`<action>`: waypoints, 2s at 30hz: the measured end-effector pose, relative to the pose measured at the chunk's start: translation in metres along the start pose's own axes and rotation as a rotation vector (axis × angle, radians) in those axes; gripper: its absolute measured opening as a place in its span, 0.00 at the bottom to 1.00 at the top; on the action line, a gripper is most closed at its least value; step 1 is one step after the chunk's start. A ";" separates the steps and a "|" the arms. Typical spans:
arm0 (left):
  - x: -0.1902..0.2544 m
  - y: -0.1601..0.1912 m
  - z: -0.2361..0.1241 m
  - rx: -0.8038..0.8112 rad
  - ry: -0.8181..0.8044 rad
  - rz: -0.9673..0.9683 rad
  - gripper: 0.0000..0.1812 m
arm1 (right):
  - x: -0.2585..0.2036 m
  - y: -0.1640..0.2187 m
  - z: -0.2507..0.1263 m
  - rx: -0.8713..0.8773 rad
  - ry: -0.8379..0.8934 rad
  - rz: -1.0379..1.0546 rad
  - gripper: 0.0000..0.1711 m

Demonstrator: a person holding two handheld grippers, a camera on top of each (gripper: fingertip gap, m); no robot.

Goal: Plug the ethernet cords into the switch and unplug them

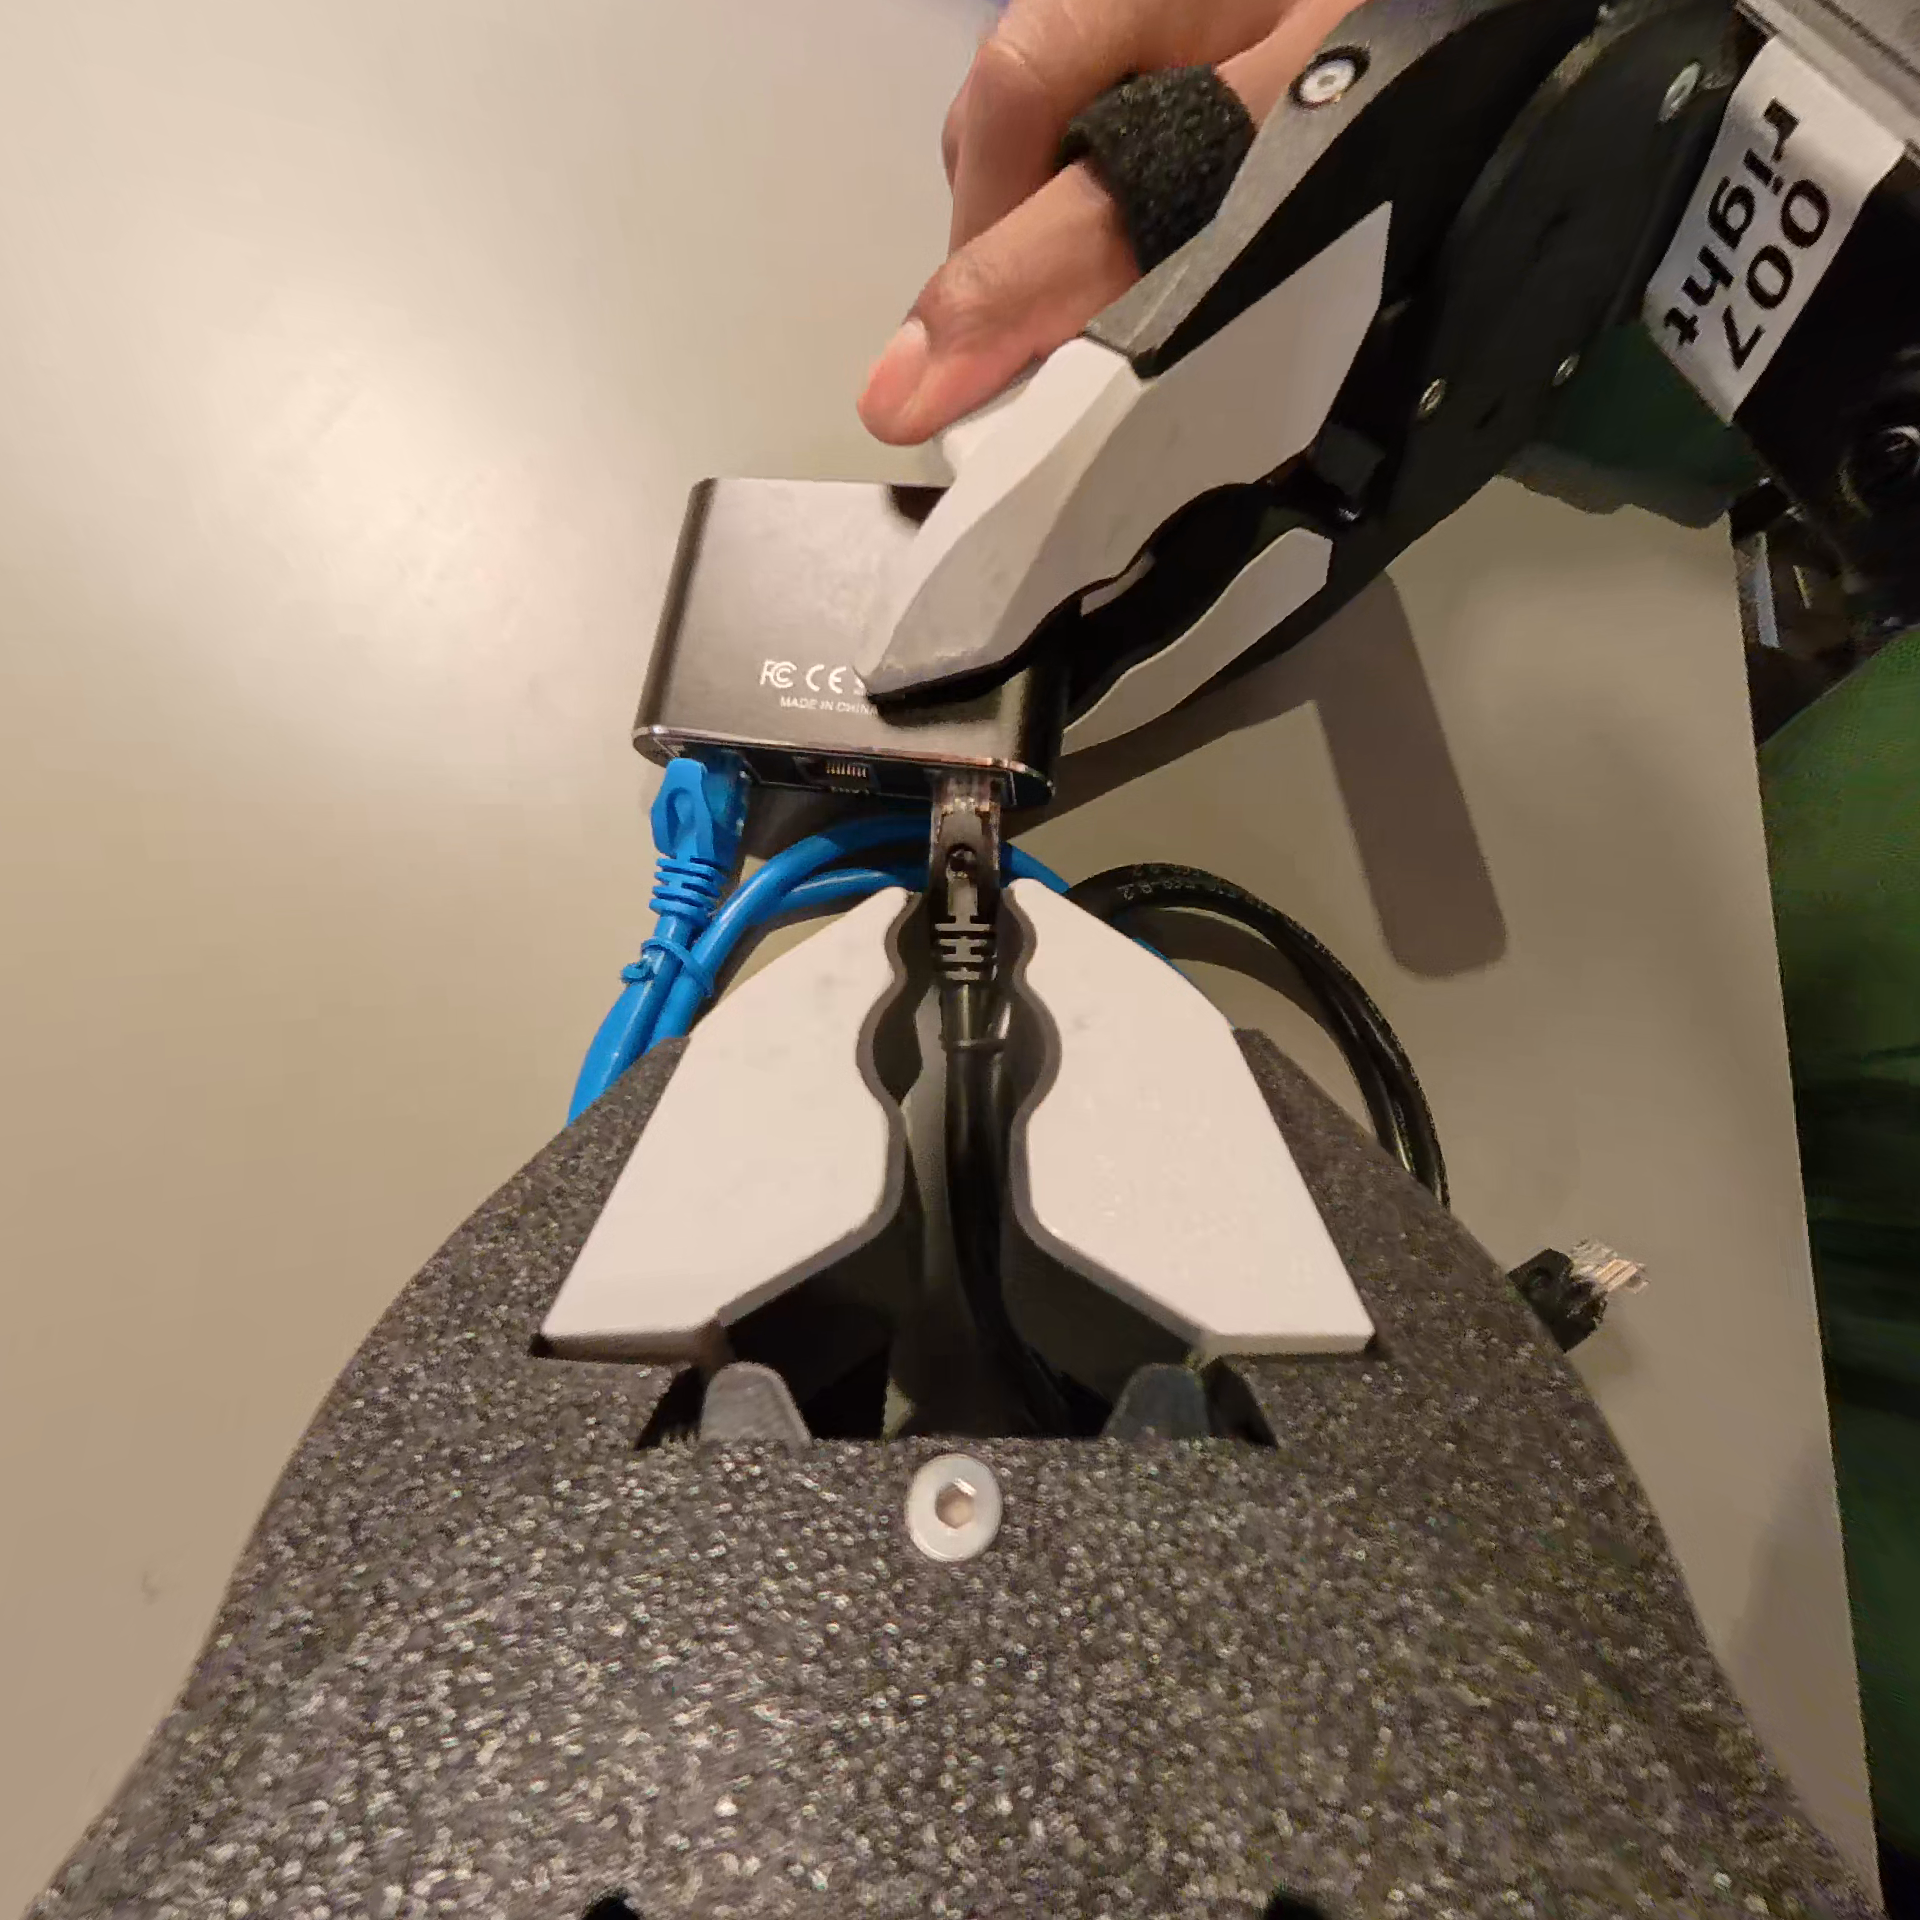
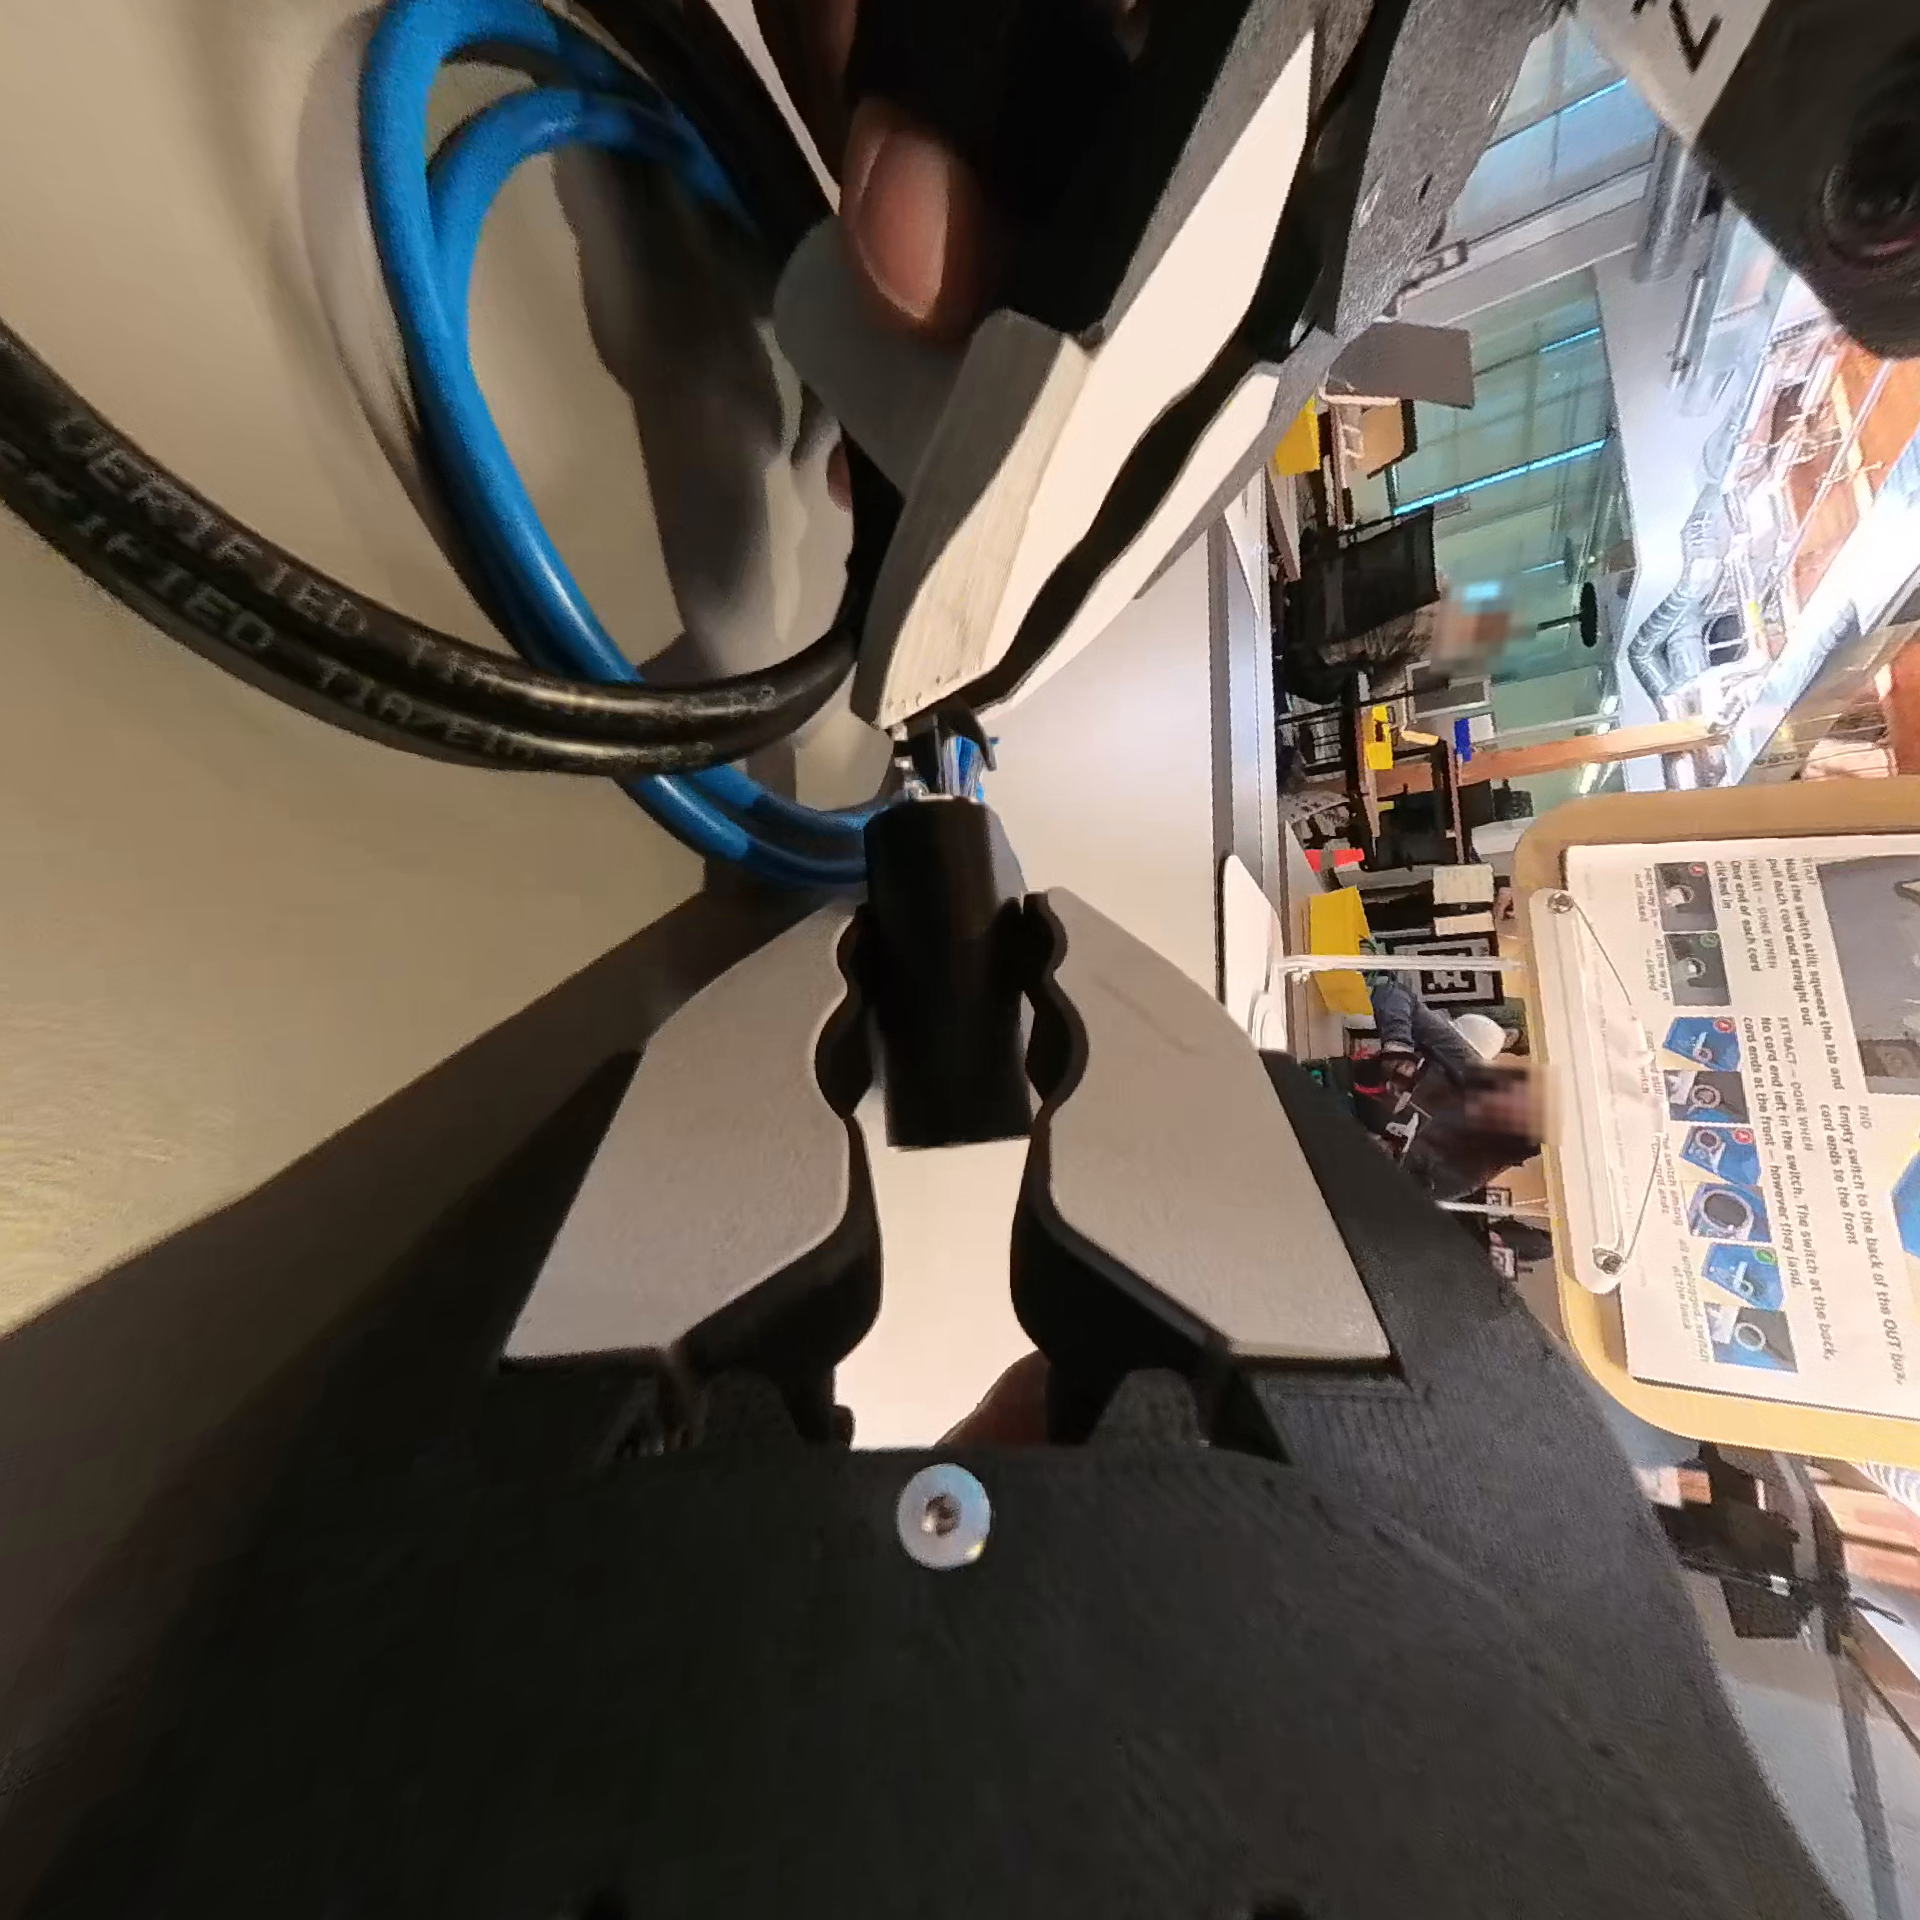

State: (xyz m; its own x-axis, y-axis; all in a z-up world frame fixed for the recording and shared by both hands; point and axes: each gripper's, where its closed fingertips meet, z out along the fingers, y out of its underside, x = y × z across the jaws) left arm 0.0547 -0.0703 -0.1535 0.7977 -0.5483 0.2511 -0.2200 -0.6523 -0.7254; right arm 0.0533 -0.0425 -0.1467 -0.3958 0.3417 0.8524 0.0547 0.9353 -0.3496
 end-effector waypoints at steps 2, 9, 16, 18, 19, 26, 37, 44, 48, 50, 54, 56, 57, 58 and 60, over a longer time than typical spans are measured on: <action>0.001 0.001 0.000 -0.005 0.003 0.007 0.07 | -0.001 -0.002 0.000 0.010 -0.004 -0.005 0.16; 0.001 0.003 0.003 -0.039 -0.025 0.055 0.07 | -0.004 -0.004 0.000 0.028 -0.017 -0.010 0.16; 0.003 0.003 0.004 -0.069 -0.055 0.112 0.07 | -0.006 -0.011 -0.002 0.051 -0.036 -0.024 0.15; 0.005 0.004 0.005 -0.083 -0.057 0.140 0.07 | -0.009 -0.017 -0.002 0.075 -0.047 -0.020 0.15; 0.005 0.004 0.004 -0.094 -0.071 0.151 0.08 | -0.010 -0.018 -0.002 0.071 -0.043 -0.031 0.15; 0.004 -0.002 0.005 -0.027 -0.059 0.047 0.08 | -0.008 -0.010 -0.003 0.032 -0.043 0.005 0.15; -0.001 -0.003 0.005 0.020 -0.083 0.096 0.08 | -0.003 0.006 -0.015 -0.001 -0.056 0.120 0.22; 0.004 -0.050 -0.034 0.333 -0.121 0.175 0.28 | 0.004 0.022 -0.013 -0.103 -0.002 0.099 0.15; -0.013 -0.075 -0.075 0.563 -0.264 0.183 0.47 | 0.020 0.051 -0.013 -0.256 0.086 0.141 0.15; -0.022 -0.074 -0.084 0.596 -0.300 0.159 0.51 | 0.028 0.071 -0.014 -0.375 0.140 0.184 0.15; -0.037 -0.063 -0.081 0.556 -0.357 0.153 0.49 | 0.024 0.070 -0.011 -0.378 0.124 0.309 0.16; -0.041 -0.060 -0.078 0.544 -0.387 0.177 0.47 | 0.017 0.053 -0.009 -0.302 0.073 0.396 0.18; -0.042 -0.059 -0.077 0.543 -0.404 0.192 0.47 | 0.015 0.047 -0.009 -0.277 0.055 0.410 0.19; -0.043 -0.060 -0.078 0.548 -0.423 0.208 0.47 | 0.015 0.043 -0.009 -0.263 0.048 0.407 0.22; -0.044 -0.062 -0.082 0.581 -0.451 0.234 0.46 | 0.016 0.039 -0.012 -0.248 0.047 0.395 0.27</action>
State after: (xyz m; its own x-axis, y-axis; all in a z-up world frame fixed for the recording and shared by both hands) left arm -0.0129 -0.0489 -0.0666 0.9458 -0.2903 -0.1456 -0.1806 -0.0974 -0.9787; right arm 0.0603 0.0007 -0.1416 -0.2589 0.6743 0.6916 0.4124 0.7246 -0.5522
